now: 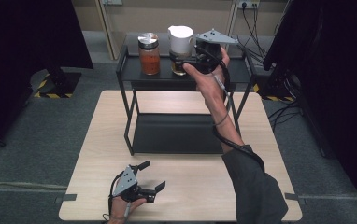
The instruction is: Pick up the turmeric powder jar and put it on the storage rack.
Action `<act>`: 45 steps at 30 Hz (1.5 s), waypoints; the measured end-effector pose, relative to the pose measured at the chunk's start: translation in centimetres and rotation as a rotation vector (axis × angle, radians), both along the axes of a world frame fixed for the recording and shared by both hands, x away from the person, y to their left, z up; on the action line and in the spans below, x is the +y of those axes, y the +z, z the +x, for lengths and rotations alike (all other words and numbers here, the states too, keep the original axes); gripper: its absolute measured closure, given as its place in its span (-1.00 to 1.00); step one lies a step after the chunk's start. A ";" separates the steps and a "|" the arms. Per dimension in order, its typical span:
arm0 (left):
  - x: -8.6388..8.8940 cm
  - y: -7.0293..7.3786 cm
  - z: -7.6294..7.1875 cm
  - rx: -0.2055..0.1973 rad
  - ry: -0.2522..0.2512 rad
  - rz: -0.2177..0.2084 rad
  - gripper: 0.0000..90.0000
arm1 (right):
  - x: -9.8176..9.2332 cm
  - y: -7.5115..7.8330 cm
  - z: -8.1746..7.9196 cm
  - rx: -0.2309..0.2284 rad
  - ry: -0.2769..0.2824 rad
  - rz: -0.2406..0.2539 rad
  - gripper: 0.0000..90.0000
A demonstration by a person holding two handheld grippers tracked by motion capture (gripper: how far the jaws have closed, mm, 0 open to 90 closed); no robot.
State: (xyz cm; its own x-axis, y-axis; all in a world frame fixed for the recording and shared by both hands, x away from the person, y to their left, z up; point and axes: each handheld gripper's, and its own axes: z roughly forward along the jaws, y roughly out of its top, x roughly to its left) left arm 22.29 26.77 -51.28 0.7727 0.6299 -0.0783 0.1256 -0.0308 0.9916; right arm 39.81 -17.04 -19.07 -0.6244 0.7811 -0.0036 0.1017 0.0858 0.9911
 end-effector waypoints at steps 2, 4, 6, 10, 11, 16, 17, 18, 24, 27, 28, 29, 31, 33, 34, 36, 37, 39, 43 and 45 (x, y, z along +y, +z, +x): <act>0.0 0.0 0.0 -0.001 0.002 -0.004 -0.92 | -0.2 -0.1 -0.2 -0.005 0.001 0.000 -0.96; 0.0 0.0 0.0 -0.001 0.002 -0.003 -0.92 | -0.6 -0.3 -0.4 -0.003 0.008 0.004 -0.96; 0.0 0.0 0.0 0.000 0.002 -0.004 -0.92 | -0.9 -0.5 -0.5 -0.004 0.018 0.012 -0.96; 0.0 0.0 0.0 -0.002 0.002 -0.002 -0.92 | -1.6 -1.0 -1.0 -0.013 0.036 0.025 -0.96; 0.0 0.0 0.0 -0.002 0.002 -0.002 -0.92 | -1.8 -1.1 -1.1 -0.015 0.042 0.028 -0.96; 0.0 0.0 0.0 -0.003 0.003 -0.002 -0.92 | -2.6 -1.8 -1.9 -0.024 0.064 0.043 -0.97; 0.0 0.0 0.0 -0.003 0.003 -0.002 -0.92 | -2.7 -1.9 -2.0 -0.028 0.070 0.045 -0.97; 0.0 0.0 0.0 -0.003 0.003 -0.002 -0.92 | -2.9 -2.1 -2.2 -0.030 0.075 0.049 -0.97; 0.0 -0.1 0.0 -0.003 0.004 -0.003 -0.92 | -3.8 -2.9 -3.1 -0.042 0.103 0.057 -0.97; 0.0 -0.1 -0.1 -0.003 0.004 -0.003 -0.92 | -4.3 -3.4 -3.5 -0.043 0.119 0.064 -0.97; 0.0 -0.1 -0.1 -0.003 0.004 -0.003 -0.92 | -4.4 -3.6 -3.6 -0.046 0.124 0.066 -0.97; 0.0 -0.1 -0.1 -0.003 0.004 -0.003 -0.92 | -4.5 -3.8 -3.8 -0.050 0.125 0.065 -0.97; 0.0 0.0 0.0 -0.001 0.003 -0.002 -0.92 | -4.7 -4.1 -4.3 -0.060 0.124 0.053 -0.97; 0.0 0.0 0.0 -0.003 0.002 0.000 -0.92 | -4.9 -4.4 -4.6 -0.060 0.126 0.051 -0.97; 0.0 0.0 0.0 -0.003 0.002 -0.002 -0.92 | -5.0 -4.5 -4.7 -0.059 0.131 0.058 -0.97; 0.0 0.0 0.0 -0.003 0.003 -0.001 -0.92 | -5.3 -4.8 -5.0 -0.062 0.139 0.059 -0.97; 0.0 0.0 0.0 -0.002 0.004 -0.002 -0.92 | -5.4 -5.0 -5.1 -0.061 0.142 0.061 -0.97; 0.0 0.0 0.0 -0.003 0.004 -0.001 -0.92 | -5.6 -5.3 -5.4 -0.063 0.149 0.062 -0.97; 0.0 0.0 0.0 -0.003 0.004 0.000 -0.92 | -6.0 -5.9 -5.9 -0.064 0.163 0.062 -0.97; 0.0 0.0 -0.1 -0.003 0.004 0.000 -0.92 | -6.2 -6.4 -6.2 -0.066 0.167 0.061 -0.97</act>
State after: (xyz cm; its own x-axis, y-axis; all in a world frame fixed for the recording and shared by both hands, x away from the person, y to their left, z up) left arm 22.23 26.73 -51.32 0.7703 0.6331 -0.0760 0.1225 -0.0301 0.9920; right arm 33.57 -23.21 -25.47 -0.7456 0.6664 -0.0046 0.0253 0.0352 0.9991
